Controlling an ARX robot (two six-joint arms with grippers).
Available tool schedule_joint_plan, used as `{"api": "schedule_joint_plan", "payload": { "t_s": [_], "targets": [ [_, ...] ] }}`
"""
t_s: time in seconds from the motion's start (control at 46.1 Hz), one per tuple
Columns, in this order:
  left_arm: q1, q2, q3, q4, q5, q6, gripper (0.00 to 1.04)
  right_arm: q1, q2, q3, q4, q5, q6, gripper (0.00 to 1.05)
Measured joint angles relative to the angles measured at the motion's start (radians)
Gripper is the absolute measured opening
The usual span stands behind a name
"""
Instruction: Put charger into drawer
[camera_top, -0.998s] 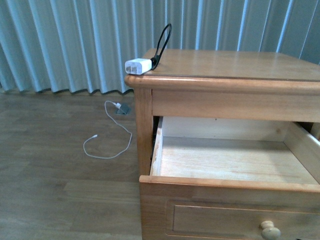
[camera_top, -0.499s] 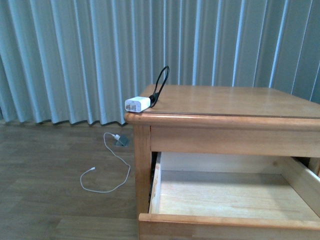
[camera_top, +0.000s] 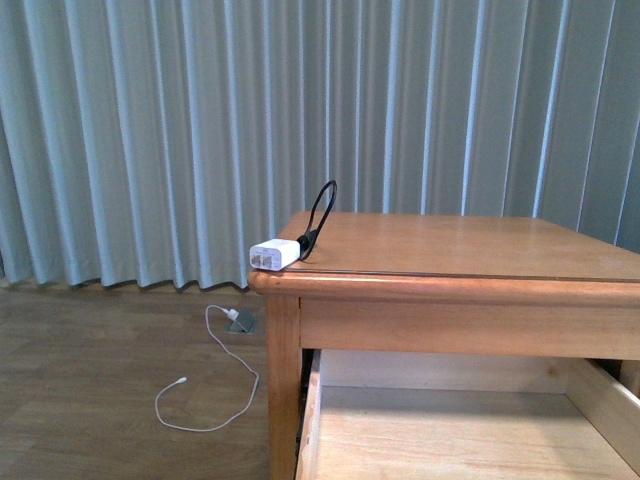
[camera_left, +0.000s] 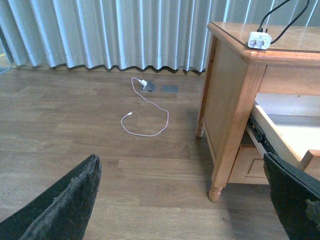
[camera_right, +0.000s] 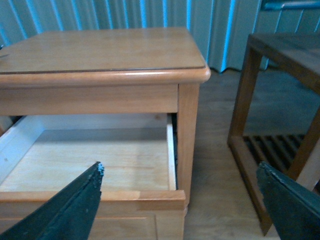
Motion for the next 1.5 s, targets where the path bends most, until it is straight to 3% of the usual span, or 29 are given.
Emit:
{"api": "schedule_joint_plan", "payload": {
  "t_s": [0.087,0.325,0.412,0.629,0.694,0.803,1.15,1.171,1.215,1.302,1.345,1.497],
  "targets": [
    [0.000,0.000,0.000,0.000,0.000,0.000,0.99,0.066,-0.067,-0.053,0.023,0.074,0.005,0.72],
    [0.000,0.000,0.000,0.000,0.000,0.000,0.99,0.282,-0.259,-0.126,-0.089,0.278,0.006,0.15],
    [0.000,0.000,0.000,0.000,0.000,0.000,0.99,0.321,-0.294,-0.136,-0.111,0.311,0.006,0.01],
    [0.000,0.000,0.000,0.000,0.000,0.000,0.99,0.406,-0.373,-0.158,-0.166,0.399,0.006,0.02],
    [0.000,0.000,0.000,0.000,0.000,0.000,0.99,0.482,-0.400,-0.177,-0.166,0.499,0.007,0.02],
    [0.000,0.000,0.000,0.000,0.002,0.000,0.99,0.531,-0.430,-0.193,-0.181,0.510,0.006,0.02],
    [0.000,0.000,0.000,0.000,0.001,0.000,0.99,0.533,-0.441,-0.193,-0.186,0.518,0.006,0.65],
    [-0.010,0.005,0.000,0.005,-0.032,-0.003,0.99,0.533,-0.441,-0.193,-0.186,0.518,0.006,0.69],
    [-0.106,0.095,0.008,0.102,-0.307,-0.047,0.99,0.533,-0.440,-0.193,-0.186,0.518,0.006,0.79],
    [-0.243,0.342,0.063,0.299,-0.609,-0.079,0.99,0.533,-0.440,-0.193,-0.186,0.518,0.006,0.97],
    [-0.287,0.512,0.122,0.414,-0.653,-0.078,0.99,0.534,-0.440,-0.193,-0.186,0.517,0.007,0.97],
    [-0.359,0.996,0.359,0.620,-0.565,-0.028,0.99,0.534,-0.440,-0.193,-0.186,0.518,0.006,0.96]
  ]
}}
